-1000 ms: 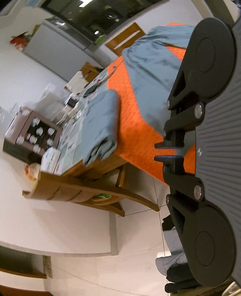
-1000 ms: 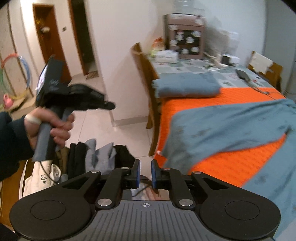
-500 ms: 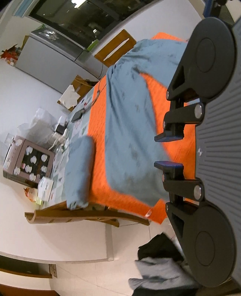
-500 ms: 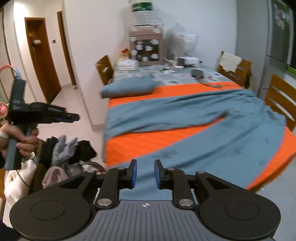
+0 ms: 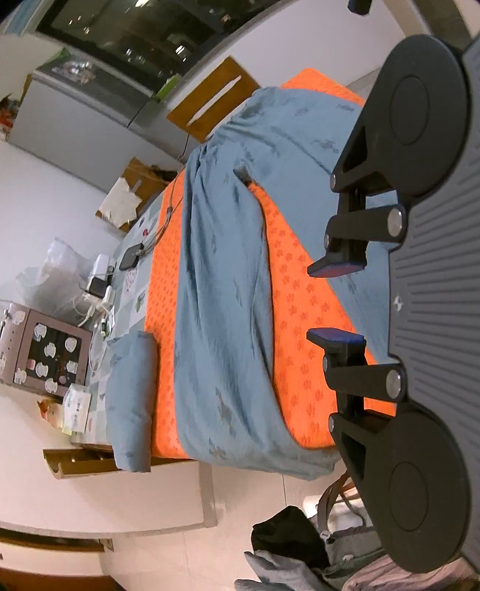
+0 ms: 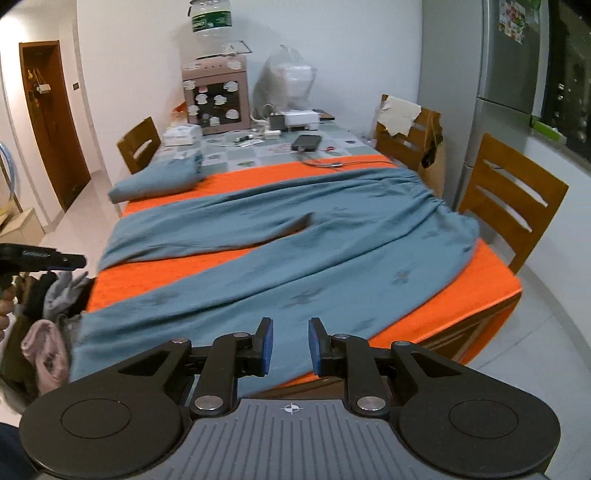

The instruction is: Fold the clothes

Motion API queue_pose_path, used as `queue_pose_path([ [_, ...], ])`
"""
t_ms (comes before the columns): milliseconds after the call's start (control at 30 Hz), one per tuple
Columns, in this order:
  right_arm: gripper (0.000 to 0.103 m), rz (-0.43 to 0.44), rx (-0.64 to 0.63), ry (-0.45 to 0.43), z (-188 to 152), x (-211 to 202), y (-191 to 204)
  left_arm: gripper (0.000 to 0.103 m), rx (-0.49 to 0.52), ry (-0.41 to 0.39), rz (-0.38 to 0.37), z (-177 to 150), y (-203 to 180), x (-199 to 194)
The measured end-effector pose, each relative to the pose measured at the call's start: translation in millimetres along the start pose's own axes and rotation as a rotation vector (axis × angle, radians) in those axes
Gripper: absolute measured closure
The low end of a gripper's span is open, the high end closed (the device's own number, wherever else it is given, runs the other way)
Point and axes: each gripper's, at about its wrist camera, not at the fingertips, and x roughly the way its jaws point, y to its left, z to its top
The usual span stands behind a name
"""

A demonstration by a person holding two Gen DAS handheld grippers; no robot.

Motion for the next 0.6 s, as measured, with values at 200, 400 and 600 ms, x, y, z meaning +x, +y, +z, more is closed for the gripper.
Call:
queue_pose_path([
  [200,0.08,0.054,-0.041,0.029,34,32,-68,0.069,-0.071,-0.008,0.108,-2,-30,41],
  [400,0.08,0.131,-0.138,0.036,63,68,-101,0.069,-0.15,-0.022,0.174,0,-56,60],
  [600,0.08,0.221,-0.205,0.064,92,118,-113,0.069,-0.174,-0.034,0.243,0,-84,64],
])
